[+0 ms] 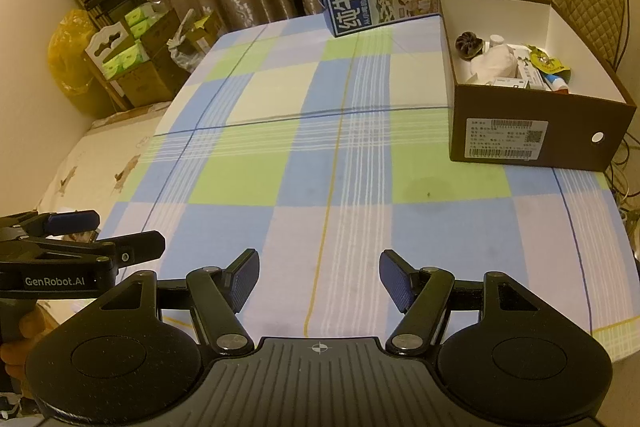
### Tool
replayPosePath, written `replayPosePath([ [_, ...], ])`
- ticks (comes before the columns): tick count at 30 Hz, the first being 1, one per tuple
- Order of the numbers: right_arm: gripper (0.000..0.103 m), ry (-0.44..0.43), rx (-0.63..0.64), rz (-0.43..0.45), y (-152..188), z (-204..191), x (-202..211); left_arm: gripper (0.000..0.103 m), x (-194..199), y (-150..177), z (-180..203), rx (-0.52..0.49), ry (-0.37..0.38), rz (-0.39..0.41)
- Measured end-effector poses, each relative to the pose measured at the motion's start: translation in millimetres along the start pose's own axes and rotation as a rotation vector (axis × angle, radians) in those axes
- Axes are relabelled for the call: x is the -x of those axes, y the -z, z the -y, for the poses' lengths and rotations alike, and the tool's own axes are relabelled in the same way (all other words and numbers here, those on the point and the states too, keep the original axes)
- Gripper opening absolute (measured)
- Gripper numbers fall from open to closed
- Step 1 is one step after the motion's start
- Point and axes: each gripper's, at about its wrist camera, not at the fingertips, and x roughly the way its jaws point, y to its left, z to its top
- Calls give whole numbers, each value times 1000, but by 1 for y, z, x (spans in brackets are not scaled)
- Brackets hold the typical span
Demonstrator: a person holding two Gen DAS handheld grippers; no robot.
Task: Organize objects
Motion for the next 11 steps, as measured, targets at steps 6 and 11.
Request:
replayPosePath([
  [6,64,4,-3,-5,1,1,-2,102,-2,-2,1,-4,1,3],
  [11,64,7,-4,-8,-1,2,-4,102,-5,-5,4,-13,-7,8],
])
